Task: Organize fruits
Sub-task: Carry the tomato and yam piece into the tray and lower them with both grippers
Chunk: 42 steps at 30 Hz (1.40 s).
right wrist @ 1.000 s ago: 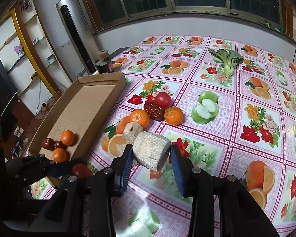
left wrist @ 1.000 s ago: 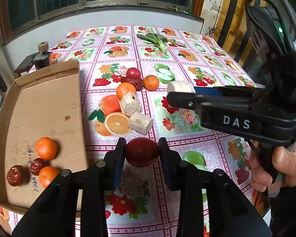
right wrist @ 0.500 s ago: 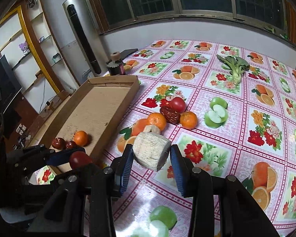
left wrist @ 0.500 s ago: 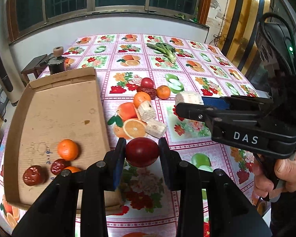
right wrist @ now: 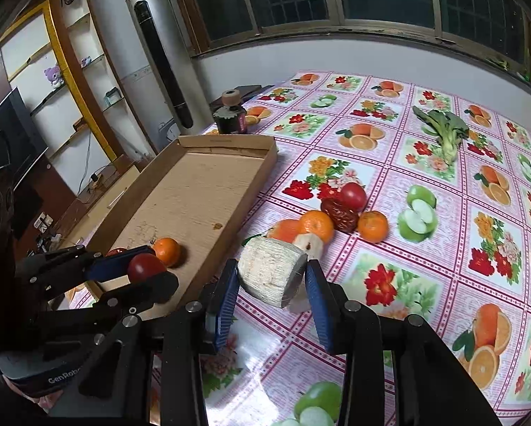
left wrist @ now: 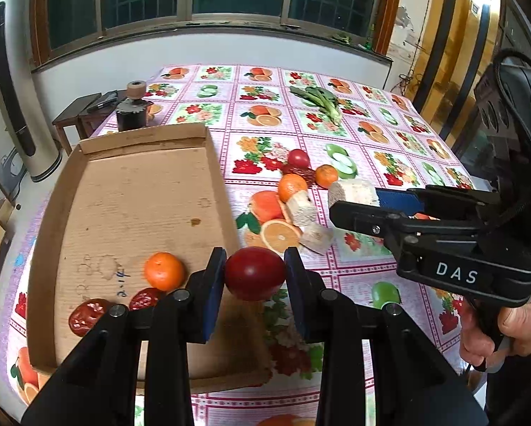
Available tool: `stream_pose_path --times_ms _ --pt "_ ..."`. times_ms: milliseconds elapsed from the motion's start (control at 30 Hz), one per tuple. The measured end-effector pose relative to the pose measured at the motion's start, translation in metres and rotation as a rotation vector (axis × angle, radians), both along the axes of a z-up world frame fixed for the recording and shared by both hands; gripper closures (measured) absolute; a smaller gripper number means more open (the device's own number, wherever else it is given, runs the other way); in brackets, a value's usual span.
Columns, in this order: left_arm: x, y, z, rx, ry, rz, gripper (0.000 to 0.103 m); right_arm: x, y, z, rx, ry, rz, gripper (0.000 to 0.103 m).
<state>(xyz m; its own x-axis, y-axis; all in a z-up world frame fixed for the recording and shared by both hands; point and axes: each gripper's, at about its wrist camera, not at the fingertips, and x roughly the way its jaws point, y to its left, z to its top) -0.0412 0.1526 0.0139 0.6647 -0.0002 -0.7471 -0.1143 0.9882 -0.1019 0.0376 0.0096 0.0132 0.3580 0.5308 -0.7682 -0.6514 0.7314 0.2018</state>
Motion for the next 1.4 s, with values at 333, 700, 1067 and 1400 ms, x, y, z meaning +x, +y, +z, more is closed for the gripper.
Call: stream_pose_path --times_ms 333,700,1067,1400 --pt "-0.003 0.024 0.000 -0.008 -0.003 0.045 0.072 -0.004 0.021 -0.002 -0.004 0.002 0.034 0.064" --pt "-0.007 0.060 0.002 -0.018 -0.014 0.112 0.072 -0.009 0.053 -0.002 -0.008 -0.003 0.083 0.064" --pt "-0.001 0.128 -0.005 -0.061 0.004 0.247 0.072 -0.011 0.108 -0.010 -0.009 0.007 0.160 0.064" --pt "0.021 0.143 -0.027 -0.072 0.081 0.269 0.072 0.004 0.157 -0.049 -0.071 0.054 0.200 0.064"
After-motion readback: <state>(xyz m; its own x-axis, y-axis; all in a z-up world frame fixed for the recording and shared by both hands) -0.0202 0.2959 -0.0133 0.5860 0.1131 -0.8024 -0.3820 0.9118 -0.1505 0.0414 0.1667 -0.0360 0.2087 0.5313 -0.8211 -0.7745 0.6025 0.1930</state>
